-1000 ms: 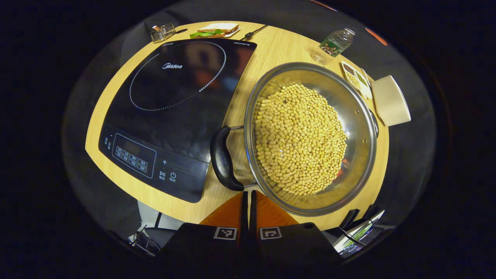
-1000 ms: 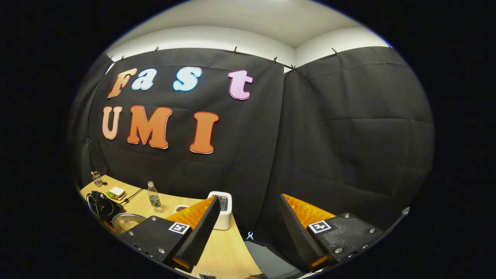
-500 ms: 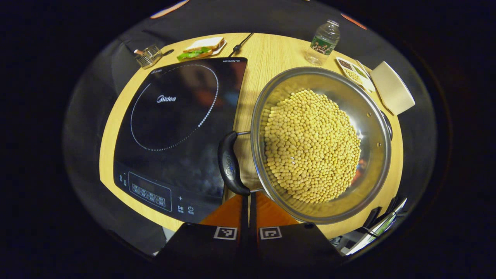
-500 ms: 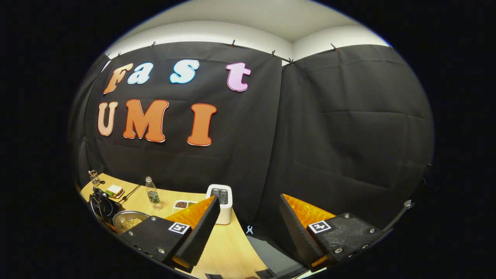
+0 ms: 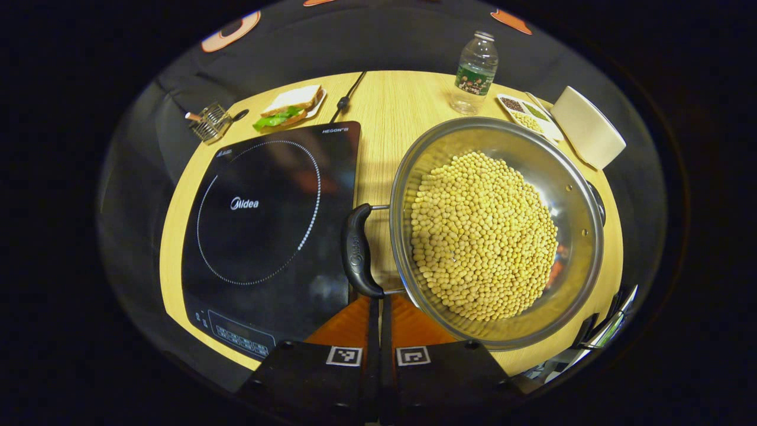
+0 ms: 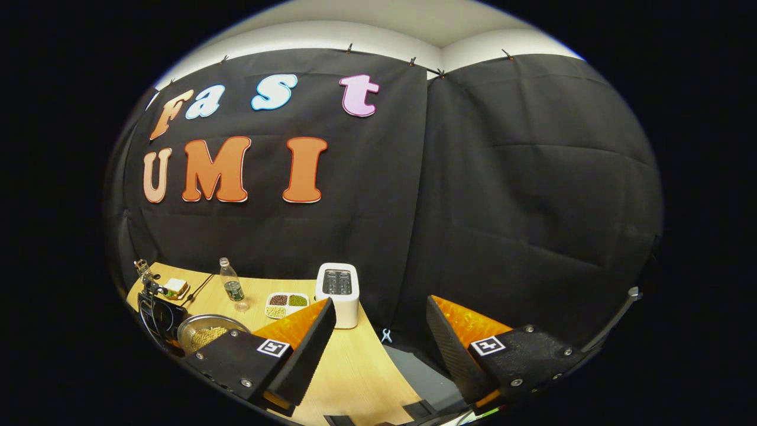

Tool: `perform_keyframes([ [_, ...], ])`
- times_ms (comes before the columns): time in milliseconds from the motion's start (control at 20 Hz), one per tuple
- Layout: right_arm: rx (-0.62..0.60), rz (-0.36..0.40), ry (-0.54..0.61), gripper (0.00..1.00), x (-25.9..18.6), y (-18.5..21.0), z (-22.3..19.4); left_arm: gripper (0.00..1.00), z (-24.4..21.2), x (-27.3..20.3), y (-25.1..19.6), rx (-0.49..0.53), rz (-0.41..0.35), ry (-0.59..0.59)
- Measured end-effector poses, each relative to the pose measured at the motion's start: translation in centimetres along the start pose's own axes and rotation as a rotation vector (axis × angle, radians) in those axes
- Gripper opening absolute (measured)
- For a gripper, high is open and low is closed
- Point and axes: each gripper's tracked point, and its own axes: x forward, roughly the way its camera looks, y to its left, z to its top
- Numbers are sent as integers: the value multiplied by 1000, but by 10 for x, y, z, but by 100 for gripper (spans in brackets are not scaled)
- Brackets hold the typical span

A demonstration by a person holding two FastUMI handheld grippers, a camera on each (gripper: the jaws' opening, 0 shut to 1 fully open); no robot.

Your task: First push the handle of the pot to place it horizontally, then grasp the pot with both hands and set it on the induction cooktop.

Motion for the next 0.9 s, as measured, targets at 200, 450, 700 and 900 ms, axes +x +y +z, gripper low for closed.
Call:
perform_keyframes([
  [200,10,6,44,96,3,12,-14,8,20,9,-3,58,7,-37],
  [450,14,30,95,96,15,37,-38,7,37,14,-11,125,-6,-71],
  [700,19,78,164,96,27,72,-68,8,52,24,-13,142,-42,-105],
  [900,36,150,236,96,44,116,-92,7,53,17,-14,127,-77,-132],
])
